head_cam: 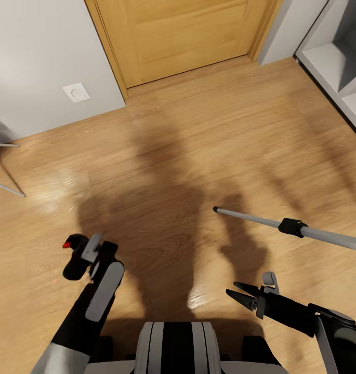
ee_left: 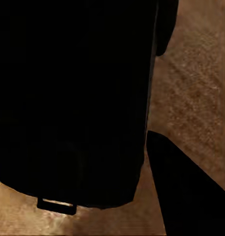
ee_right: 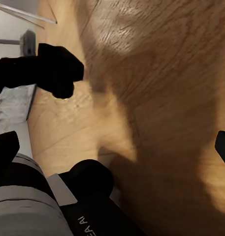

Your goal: Attach the digital camera to the camera tripod in the bedroom.

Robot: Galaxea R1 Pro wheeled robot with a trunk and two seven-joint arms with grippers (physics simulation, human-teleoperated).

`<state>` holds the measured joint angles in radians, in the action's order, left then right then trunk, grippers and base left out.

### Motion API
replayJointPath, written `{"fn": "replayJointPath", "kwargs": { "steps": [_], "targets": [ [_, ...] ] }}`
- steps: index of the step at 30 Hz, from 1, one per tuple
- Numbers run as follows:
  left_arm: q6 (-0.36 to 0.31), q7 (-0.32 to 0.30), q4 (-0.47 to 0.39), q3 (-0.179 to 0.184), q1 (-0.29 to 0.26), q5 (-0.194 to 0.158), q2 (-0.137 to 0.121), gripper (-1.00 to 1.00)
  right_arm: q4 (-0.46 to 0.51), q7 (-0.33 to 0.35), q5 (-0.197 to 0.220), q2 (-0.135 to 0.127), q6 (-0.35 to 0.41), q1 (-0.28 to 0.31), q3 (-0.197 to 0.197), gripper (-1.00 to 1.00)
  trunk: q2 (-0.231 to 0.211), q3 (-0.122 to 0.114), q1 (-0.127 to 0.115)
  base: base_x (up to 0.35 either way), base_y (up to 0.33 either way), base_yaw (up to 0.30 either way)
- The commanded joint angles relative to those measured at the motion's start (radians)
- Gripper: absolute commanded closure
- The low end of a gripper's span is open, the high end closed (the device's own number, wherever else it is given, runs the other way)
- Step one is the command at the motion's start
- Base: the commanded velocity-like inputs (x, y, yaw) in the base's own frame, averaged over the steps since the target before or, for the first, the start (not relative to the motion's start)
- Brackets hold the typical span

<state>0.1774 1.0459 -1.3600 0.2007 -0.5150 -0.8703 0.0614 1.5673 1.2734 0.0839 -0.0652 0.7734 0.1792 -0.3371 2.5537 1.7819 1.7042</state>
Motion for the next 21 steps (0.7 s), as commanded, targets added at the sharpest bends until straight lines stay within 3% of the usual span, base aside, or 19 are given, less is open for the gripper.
{"fn": "replayJointPath", "kwargs": {
  "steps": [1,5,21],
  "targets": [
    [0.01,0.031,-0.064,0.038,0.0,0.006,0.0,1.0,0.0,0.002,0.004,0.0,0.007,0.0,0.0,-1.0,0.0,0.0,0.0,0.0,0.0,0.0],
    [0.013,0.077,-0.077,0.072,0.0,0.02,0.0,1.0,0.0,0.004,0.004,-0.001,0.007,0.0,-0.001,-1.0,0.0,0.0,0.0,0.0,0.0,0.0],
    [0.007,0.089,-0.08,0.085,0.0,0.022,-0.005,1.0,0.0,0.004,0.004,-0.001,0.007,0.0,-0.002,-1.0,0.0,0.0,0.0,0.0,0.0,0.0]
  ]
}}
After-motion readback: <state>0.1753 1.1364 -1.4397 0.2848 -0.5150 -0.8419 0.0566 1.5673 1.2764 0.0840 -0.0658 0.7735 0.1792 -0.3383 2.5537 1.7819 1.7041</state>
